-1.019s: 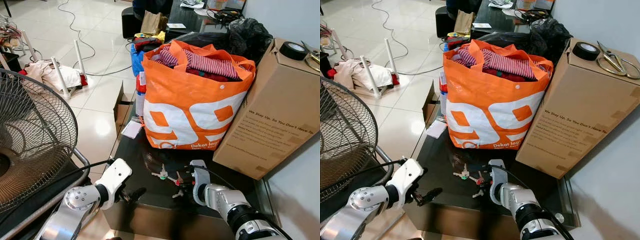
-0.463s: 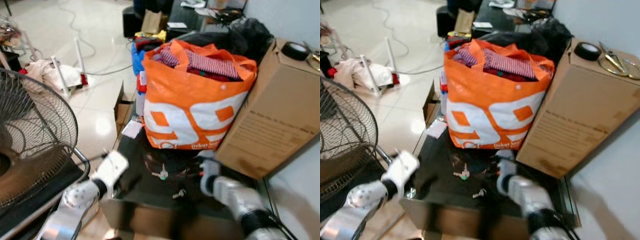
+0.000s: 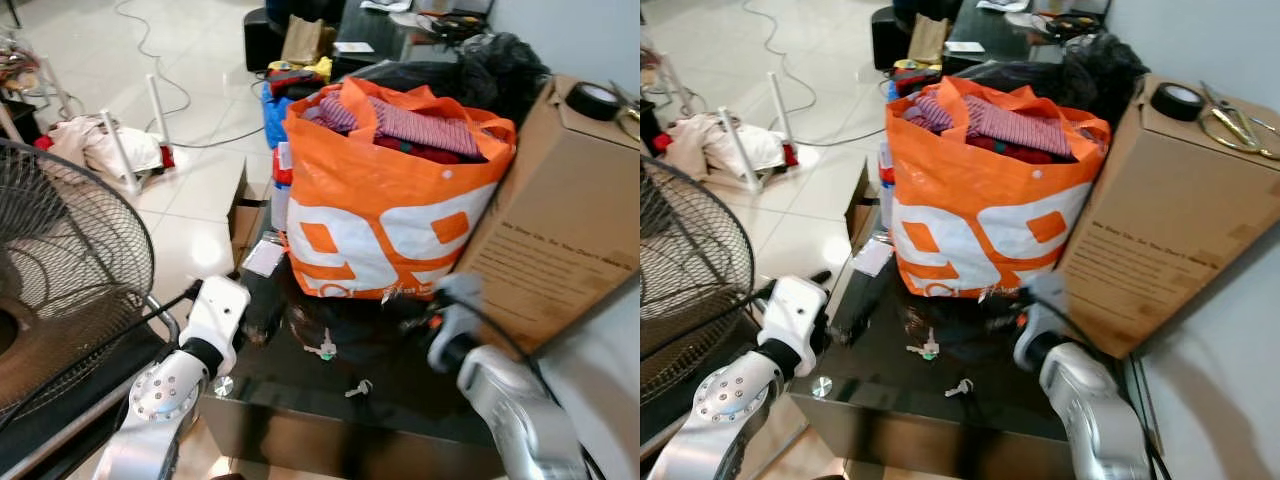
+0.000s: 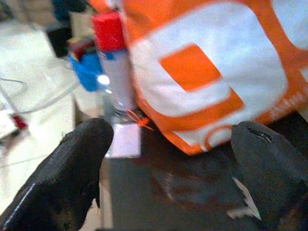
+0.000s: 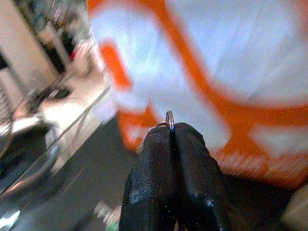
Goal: Hang keys on a hook
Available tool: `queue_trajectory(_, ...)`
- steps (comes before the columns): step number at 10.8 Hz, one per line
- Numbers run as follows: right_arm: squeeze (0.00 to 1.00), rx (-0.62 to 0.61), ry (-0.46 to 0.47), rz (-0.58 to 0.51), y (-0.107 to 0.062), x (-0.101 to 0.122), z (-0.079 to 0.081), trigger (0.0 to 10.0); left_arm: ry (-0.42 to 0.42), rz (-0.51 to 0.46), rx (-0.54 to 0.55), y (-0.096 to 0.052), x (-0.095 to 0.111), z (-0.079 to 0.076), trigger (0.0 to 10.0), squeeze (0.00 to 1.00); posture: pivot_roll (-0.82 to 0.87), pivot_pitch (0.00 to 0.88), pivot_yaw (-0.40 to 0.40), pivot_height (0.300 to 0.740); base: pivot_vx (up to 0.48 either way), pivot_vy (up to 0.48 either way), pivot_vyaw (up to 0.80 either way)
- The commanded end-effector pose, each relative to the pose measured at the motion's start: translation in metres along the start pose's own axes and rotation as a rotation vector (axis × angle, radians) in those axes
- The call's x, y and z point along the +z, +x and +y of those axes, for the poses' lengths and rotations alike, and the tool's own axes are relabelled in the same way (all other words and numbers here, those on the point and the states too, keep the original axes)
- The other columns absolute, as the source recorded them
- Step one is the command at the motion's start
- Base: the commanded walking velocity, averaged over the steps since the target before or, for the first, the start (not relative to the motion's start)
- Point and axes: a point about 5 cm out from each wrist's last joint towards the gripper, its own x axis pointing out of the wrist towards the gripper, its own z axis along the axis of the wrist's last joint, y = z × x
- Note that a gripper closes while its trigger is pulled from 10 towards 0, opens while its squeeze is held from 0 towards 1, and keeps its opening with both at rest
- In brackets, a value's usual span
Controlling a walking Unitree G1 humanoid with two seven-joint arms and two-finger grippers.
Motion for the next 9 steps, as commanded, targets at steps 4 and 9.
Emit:
queue_trajectory(4,0.00,-0.180,-0.049,-0.133,-0.012,0.022,-0.001,10.0,0.044,-0.004,0.071,-0.005,0.001,0.004,10.0,0.09,0.07,0.000,-0.087,0.740,0.000,0.000,0.00)
queue_trajectory(9,0.00,-0.200,-0.066,-0.087,-0.012,0.015,0.001,10.0,0.037,-0.003,0.097,-0.007,0.001,0.004,10.0,0.10,0.07,0.000,-0.088,0.740,0.000,0.000,0.00)
